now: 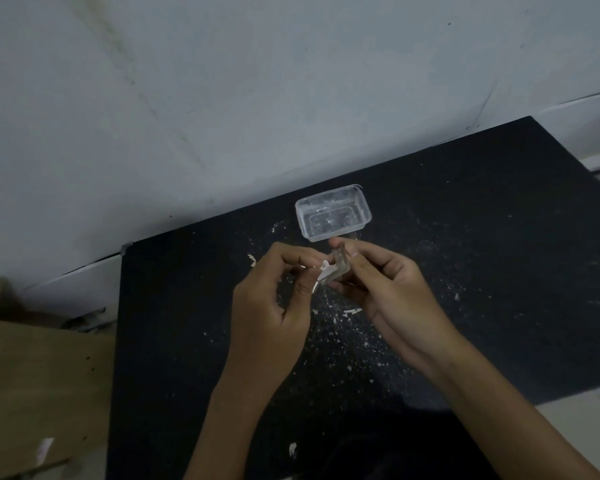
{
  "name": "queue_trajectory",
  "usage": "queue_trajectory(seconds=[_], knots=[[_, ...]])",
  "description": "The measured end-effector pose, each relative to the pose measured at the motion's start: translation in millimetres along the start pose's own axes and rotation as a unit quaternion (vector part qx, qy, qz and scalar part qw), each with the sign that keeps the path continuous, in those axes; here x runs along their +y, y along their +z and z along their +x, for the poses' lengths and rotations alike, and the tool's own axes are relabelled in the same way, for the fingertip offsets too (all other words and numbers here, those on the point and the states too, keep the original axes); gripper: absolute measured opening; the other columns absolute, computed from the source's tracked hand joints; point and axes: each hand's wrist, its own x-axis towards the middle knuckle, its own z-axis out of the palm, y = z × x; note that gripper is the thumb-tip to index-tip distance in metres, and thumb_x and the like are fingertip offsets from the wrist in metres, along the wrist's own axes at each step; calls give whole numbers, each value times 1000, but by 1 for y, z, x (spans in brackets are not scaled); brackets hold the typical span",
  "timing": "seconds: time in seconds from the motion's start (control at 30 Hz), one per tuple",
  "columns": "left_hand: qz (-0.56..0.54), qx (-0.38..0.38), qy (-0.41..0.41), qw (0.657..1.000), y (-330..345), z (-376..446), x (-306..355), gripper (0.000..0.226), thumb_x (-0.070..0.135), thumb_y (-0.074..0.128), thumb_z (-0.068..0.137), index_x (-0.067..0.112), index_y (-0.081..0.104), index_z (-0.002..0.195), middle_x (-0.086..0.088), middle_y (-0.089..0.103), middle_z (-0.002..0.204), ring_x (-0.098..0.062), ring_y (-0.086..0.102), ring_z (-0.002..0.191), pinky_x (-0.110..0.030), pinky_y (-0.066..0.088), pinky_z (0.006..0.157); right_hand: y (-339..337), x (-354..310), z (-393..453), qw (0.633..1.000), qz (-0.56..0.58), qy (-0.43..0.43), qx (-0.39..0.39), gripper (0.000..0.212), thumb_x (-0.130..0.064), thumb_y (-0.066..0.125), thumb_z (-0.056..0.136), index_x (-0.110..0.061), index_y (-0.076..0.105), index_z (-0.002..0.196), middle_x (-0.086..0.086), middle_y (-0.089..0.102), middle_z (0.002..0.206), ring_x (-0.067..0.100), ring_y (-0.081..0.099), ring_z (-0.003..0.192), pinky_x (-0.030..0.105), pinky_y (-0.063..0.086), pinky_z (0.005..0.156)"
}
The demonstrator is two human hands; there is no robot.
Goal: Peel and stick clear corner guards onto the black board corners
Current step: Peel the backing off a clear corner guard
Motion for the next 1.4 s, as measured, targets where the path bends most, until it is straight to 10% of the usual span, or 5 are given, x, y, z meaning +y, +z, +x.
queue_trajectory(seconds=[0.57, 0.8, 1.07, 1.4], knots=[[-182, 57, -217, 957, 14, -21, -10, 7, 13, 59, 97, 18, 61, 93, 7, 68, 90, -13, 65, 88, -34, 56, 82, -11, 13, 10, 988, 100, 111, -32, 26, -11, 50, 100, -1, 69, 115, 11, 73, 98, 16, 70, 87, 35, 59, 89], [-364, 127, -396, 833, 18, -25, -12, 6, 21, 61, 94, 17, 65, 91, 7, 65, 83, -4, 59, 74, -31, 54, 76, -19, 18, 15, 982, 138, 130, -24, 26, -11, 51, 98, 0, 68, 115, 12, 73, 97, 16, 71, 84, 35, 60, 85], [-25, -2, -443, 896, 36, -31, -114, 6, 21, 72, 94, 27, 72, 92, 18, 70, 94, 4, 65, 94, -11, 50, 81, -51, 34, 26, 986, 74, 120, 89, 24, -10, 57, 95, 1, 68, 114, 14, 73, 93, 17, 72, 81, 36, 58, 90], [61, -7, -537, 841, 84, -39, -196, 18, 15, 74, 91, 10, 79, 107, -5, 77, 112, -12, 65, 92, -24, 48, 80, -71, 58, 23, 980, 46, 142, 130, 22, -10, 59, 93, -3, 69, 111, 17, 75, 100, 25, 70, 98, 33, 57, 92]])
